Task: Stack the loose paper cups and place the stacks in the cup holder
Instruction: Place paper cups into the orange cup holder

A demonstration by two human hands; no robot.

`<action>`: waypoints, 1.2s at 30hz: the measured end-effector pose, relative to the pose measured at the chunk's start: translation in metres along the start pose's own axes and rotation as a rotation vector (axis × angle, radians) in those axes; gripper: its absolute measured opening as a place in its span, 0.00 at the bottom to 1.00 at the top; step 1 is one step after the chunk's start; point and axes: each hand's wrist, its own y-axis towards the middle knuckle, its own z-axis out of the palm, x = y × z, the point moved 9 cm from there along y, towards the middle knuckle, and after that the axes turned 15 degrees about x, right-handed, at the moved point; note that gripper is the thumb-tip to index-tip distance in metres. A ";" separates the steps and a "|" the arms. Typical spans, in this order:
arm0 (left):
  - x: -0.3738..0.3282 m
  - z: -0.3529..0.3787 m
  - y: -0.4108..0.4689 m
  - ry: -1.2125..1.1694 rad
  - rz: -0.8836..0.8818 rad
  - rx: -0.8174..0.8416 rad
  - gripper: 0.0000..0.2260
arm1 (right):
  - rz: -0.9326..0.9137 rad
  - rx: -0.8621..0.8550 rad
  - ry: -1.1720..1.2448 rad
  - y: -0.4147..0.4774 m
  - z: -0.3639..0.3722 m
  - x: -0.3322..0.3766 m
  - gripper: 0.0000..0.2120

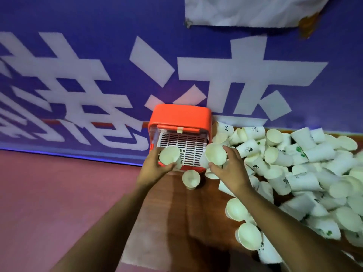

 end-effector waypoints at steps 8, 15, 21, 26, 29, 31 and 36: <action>0.056 -0.038 0.016 -0.003 -0.189 -0.179 0.28 | -0.145 0.094 -0.003 0.042 0.048 0.029 0.31; 0.084 -0.025 0.069 0.017 -0.172 -0.053 0.32 | -0.027 0.042 0.032 0.056 0.086 0.016 0.33; 0.111 -0.014 0.095 0.134 -0.133 0.030 0.29 | 0.053 0.058 0.036 0.061 0.108 0.012 0.33; 0.121 -0.004 0.104 0.224 -0.112 0.091 0.29 | 0.085 0.066 0.008 0.065 0.119 0.014 0.33; 0.122 0.000 0.110 0.251 -0.100 0.111 0.30 | 0.075 0.066 -0.005 0.070 0.122 0.018 0.33; 0.126 0.001 0.112 0.249 -0.112 0.126 0.32 | 0.072 0.065 -0.007 0.074 0.125 0.020 0.32; 0.131 -0.010 0.107 0.163 -0.073 0.166 0.39 | 0.054 0.076 0.027 0.082 0.132 0.027 0.32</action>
